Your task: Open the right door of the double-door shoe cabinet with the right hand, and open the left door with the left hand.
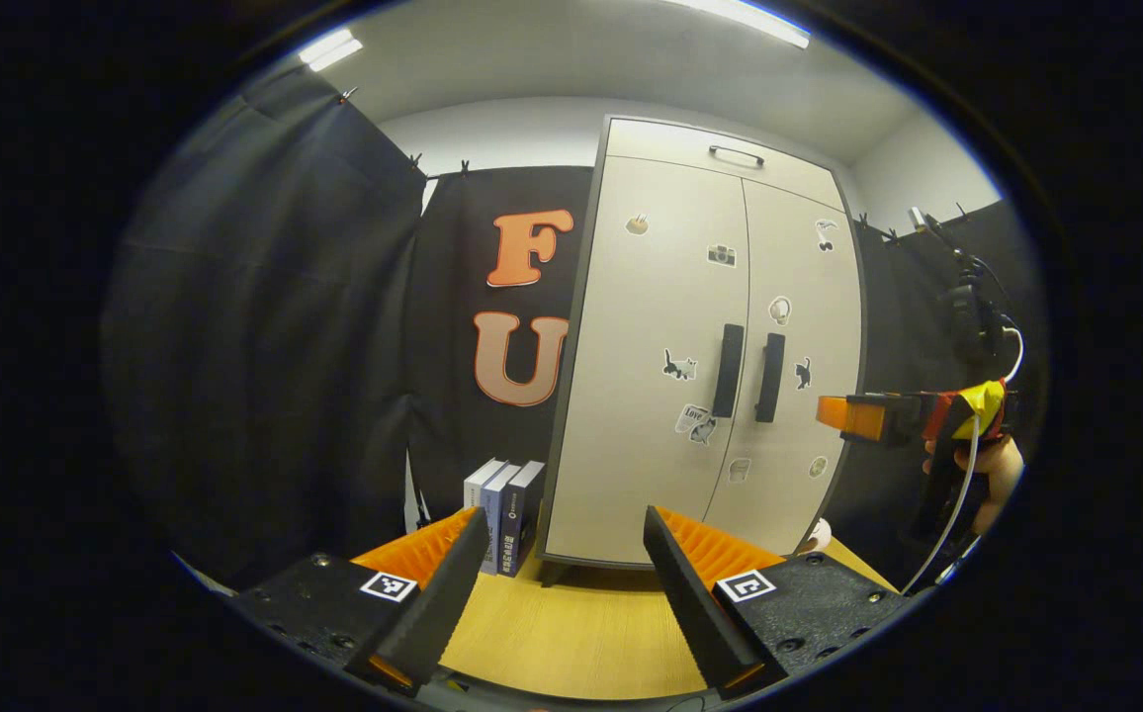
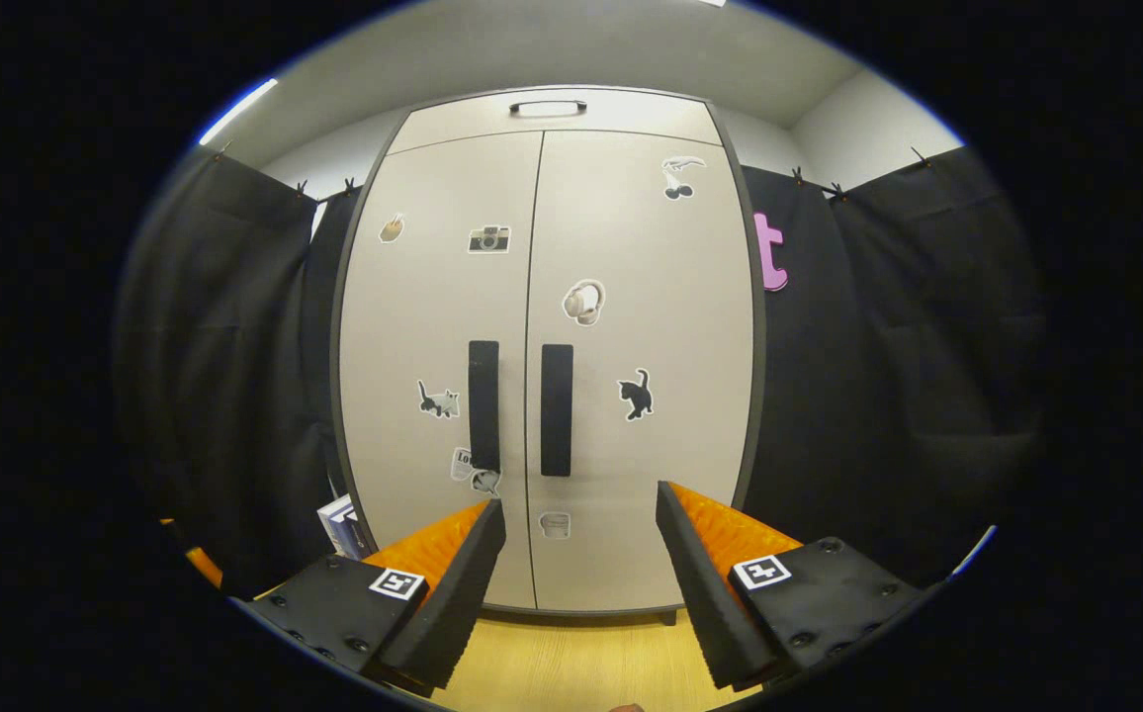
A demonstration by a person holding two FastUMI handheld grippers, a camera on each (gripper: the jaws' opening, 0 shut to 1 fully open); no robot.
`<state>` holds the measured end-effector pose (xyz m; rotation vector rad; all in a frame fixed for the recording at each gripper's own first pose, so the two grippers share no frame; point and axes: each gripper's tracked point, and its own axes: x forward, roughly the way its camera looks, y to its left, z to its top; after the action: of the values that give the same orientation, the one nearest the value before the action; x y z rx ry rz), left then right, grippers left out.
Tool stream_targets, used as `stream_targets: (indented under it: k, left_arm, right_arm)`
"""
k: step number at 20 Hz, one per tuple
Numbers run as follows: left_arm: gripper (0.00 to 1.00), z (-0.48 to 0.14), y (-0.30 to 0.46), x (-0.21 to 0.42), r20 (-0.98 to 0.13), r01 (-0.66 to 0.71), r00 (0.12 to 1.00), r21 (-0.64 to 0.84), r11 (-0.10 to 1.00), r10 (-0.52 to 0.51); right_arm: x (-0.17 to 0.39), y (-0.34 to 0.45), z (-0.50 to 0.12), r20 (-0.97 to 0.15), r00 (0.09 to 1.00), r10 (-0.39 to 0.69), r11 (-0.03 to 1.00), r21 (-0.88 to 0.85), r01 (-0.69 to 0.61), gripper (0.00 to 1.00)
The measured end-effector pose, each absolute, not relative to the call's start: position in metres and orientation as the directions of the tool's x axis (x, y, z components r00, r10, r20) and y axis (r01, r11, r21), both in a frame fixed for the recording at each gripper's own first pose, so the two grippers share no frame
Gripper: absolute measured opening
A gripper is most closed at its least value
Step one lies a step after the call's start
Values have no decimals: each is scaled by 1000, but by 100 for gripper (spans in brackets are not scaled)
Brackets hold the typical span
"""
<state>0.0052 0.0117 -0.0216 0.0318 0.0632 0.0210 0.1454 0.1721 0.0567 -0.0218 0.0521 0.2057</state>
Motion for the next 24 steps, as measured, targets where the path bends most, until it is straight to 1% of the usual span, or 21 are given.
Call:
stream_targets:
  k: [6,7,8,9,10,11,12,13,14,15,17,20,21,23,24]
  left_arm:
    - [95,-29,15,21,-74,-23,997,34,999,26]
    - [95,-29,16,22,-72,-25,997,34,999,27]
    - [95,-29,18,24,-71,-27,997,36,999,30]
    - [95,-29,20,26,-70,-31,997,42,999,34]
    - [95,-29,22,27,-69,-37,997,50,998,41]
    - [95,-30,23,28,-70,-40,997,59,997,44]
    - [95,-32,24,29,-70,-43,996,66,997,48]
    - [95,-32,25,30,-68,-48,996,70,996,52]
    - [95,-32,26,31,-66,-52,996,73,996,57]
    - [95,-30,27,31,-63,-57,996,72,996,62]
    - [95,-30,28,33,-57,-61,996,67,996,65]
    - [95,-27,29,34,-45,-67,997,76,995,70]
    - [95,-26,29,33,-40,-70,997,80,994,73]
    - [95,-26,29,35,-35,-72,997,86,994,75]
    - [95,-27,29,35,-34,-71,997,90,993,74]
  right_arm:
    - [201,195,78,-19,982,189,982,-19,-190,97]
    - [210,199,77,-26,981,190,981,-25,-191,94]
    - [219,204,76,-35,980,196,980,-27,-197,97]
    - [227,209,74,-44,978,202,979,-27,-203,98]
    - [234,214,73,-49,975,215,976,-28,-217,92]
    - [240,221,71,-56,972,229,972,-33,-231,98]
    - [247,222,66,-67,973,223,973,-41,-226,97]
    - [255,219,63,-73,976,203,977,-46,-207,83]
    - [260,219,61,-78,978,192,980,-44,-196,87]
    - [266,220,57,-86,978,192,980,-38,-196,79]
    - [274,222,52,-100,976,191,980,-27,-195,71]
    - [286,221,49,-105,978,182,982,-22,-185,71]
    - [288,221,48,-108,978,179,983,-17,-182,56]
    - [293,221,48,-108,977,183,983,-11,-185,48]
    - [293,222,50,-100,977,189,982,-14,-191,49]
